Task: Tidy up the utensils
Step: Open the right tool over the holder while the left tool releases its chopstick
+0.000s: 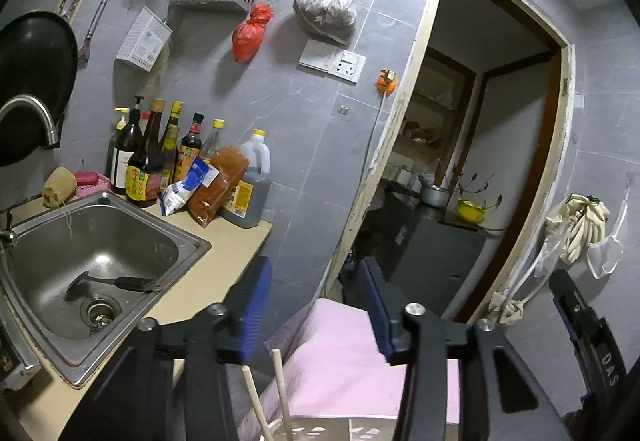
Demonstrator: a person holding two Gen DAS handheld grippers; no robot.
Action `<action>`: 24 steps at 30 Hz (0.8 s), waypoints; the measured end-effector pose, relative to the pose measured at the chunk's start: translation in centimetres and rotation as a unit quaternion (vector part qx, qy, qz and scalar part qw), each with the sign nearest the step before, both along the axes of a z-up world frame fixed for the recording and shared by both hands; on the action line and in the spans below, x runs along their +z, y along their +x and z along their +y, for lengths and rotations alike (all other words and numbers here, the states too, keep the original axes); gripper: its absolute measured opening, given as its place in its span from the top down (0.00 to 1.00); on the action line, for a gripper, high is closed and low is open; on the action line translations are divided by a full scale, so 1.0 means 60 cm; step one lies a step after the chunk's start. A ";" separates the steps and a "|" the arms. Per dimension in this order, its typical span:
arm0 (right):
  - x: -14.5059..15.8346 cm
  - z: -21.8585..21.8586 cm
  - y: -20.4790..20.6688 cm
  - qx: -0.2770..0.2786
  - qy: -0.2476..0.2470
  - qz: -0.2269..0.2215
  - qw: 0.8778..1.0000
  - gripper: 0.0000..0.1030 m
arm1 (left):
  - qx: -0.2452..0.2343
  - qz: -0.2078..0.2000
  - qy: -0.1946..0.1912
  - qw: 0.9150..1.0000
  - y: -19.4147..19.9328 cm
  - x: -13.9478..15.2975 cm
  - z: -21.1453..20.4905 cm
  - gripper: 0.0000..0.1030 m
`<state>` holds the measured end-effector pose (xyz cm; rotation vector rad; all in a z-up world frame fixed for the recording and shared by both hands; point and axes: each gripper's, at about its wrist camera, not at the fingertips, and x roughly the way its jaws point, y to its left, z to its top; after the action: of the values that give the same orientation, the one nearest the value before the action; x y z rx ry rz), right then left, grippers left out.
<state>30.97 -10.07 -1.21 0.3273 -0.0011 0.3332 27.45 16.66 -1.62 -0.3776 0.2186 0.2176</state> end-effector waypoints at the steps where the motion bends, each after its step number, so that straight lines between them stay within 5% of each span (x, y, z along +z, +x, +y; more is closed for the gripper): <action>1: 0.006 -0.007 -0.002 -0.002 -0.002 0.000 1.000 0.59 | -0.003 0.001 0.003 1.000 -0.001 0.004 -0.003 0.56; 14: 0.039 -0.136 -0.031 -0.024 -0.049 0.054 0.997 0.34 | -0.057 0.015 0.042 0.997 -0.015 0.057 -0.113 0.12; 24: 0.021 -0.264 -0.051 -0.036 -0.087 0.098 0.991 0.12 | -0.092 0.020 0.066 0.993 -0.033 0.052 -0.233 0.04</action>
<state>27.93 -25.91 0.03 0.1847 0.2074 0.2265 25.49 2.67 1.53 -0.2201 0.2749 0.0577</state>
